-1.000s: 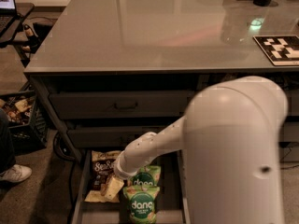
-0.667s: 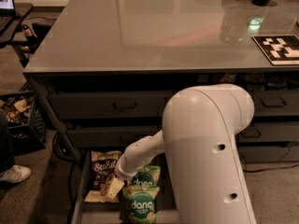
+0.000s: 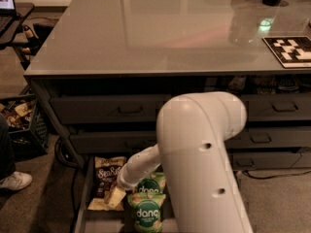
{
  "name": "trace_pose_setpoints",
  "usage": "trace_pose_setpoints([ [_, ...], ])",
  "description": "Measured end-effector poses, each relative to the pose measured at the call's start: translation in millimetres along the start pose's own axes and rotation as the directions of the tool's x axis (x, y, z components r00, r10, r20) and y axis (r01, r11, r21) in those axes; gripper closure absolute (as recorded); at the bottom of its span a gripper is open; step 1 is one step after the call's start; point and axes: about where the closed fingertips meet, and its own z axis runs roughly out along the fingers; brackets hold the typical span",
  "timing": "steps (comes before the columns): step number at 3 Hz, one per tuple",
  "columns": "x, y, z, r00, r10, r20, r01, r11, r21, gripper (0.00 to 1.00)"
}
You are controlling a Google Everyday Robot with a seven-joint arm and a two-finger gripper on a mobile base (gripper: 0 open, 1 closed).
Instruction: Pick brown chip bag from bottom drawer and place on counter
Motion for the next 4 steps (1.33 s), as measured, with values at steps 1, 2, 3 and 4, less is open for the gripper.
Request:
trace_pose_setpoints([
  [1,2,-12,53,1.000,0.009,0.024,-0.009,0.9999,-0.011,0.00],
  [2,1,-29,93,0.999,0.024,0.047,-0.023,0.9996,-0.019,0.00],
  [3,0,-44,121,0.997,0.038,0.074,-0.037,0.9990,-0.027,0.06],
  [4,-1,-58,139,0.995,0.046,0.091,-0.044,0.9987,-0.024,0.12],
])
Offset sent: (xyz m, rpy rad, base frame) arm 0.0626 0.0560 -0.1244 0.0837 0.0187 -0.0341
